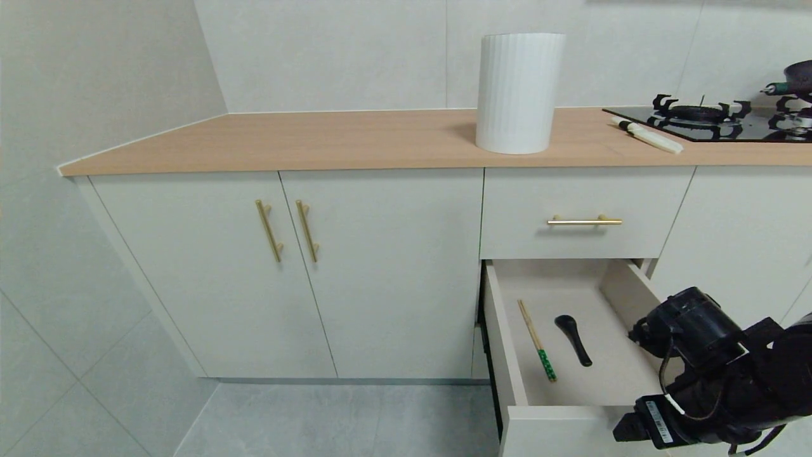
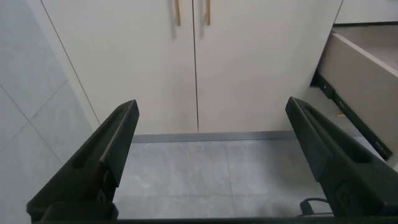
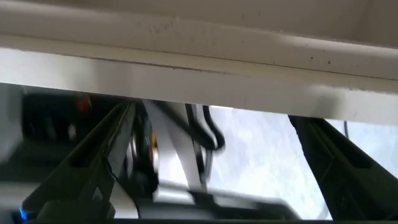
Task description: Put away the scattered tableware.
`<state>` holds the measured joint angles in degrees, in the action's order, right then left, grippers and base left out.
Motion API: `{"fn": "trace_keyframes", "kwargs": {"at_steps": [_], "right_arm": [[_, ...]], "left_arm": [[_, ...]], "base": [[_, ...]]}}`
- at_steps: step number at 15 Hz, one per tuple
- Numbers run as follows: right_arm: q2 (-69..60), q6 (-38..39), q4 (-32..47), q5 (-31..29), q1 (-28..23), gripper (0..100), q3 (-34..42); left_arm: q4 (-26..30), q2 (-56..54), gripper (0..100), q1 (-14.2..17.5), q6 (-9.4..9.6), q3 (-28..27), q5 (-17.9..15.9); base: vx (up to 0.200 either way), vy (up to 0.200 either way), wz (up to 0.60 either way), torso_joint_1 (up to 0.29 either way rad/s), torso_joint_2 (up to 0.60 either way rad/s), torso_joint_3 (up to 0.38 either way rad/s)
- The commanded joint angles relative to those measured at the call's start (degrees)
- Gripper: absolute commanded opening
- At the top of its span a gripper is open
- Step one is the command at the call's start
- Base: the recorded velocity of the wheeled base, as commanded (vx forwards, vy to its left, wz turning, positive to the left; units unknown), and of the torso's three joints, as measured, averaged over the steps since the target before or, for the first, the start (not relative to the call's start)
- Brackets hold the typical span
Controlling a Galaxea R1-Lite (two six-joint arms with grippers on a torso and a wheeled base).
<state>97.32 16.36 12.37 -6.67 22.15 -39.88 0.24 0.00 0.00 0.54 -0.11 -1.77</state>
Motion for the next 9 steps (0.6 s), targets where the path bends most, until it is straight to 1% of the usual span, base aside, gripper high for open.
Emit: {"fn": "trace_keyframes", "kwargs": {"at_steps": [1,3,5,6,7,8,9], "right_arm": [[0.3,0.3,-2.3,-0.5,0.0,100,0.8],[0.9,0.1,-8.2,-0.7,-0.2,100,1.7],[2.9,-0.4,-12.3,-0.7,-1.3,100,1.3],[5.0,-0.5,-16.1,-0.8,-1.7,100,0.8],[5.5,-0.6,-16.9,-0.8,-1.7,100,0.6],[8.2,-1.4,-18.8,-0.8,-2.6,100,-1.2],[9.8,-2.5,-18.9,-0.8,-3.3,100,-2.7]], "left_arm": [[0.0,0.1,100,0.0,-0.01,0.0,0.0],[-0.1,0.1,100,0.0,-0.01,0.0,0.0],[-0.1,0.1,100,0.0,-0.01,0.0,0.0],[0.0,0.1,100,0.0,-0.01,0.0,0.0],[-0.1,0.1,100,0.0,-0.01,0.0,0.0],[0.0,0.1,100,0.0,-0.01,0.0,0.0],[0.0,0.1,100,0.0,-0.01,0.0,0.0]], "base": [[0.000,0.000,0.00,0.000,0.00,0.000],[0.000,0.000,0.00,0.000,0.00,0.000],[0.000,0.000,0.00,0.000,0.00,0.000],[0.000,0.000,0.00,0.000,0.00,0.000],[0.000,0.000,0.00,0.000,0.00,0.000],[0.000,0.000,0.00,0.000,0.00,0.000],[0.000,0.000,0.00,0.000,0.00,0.000]]}}
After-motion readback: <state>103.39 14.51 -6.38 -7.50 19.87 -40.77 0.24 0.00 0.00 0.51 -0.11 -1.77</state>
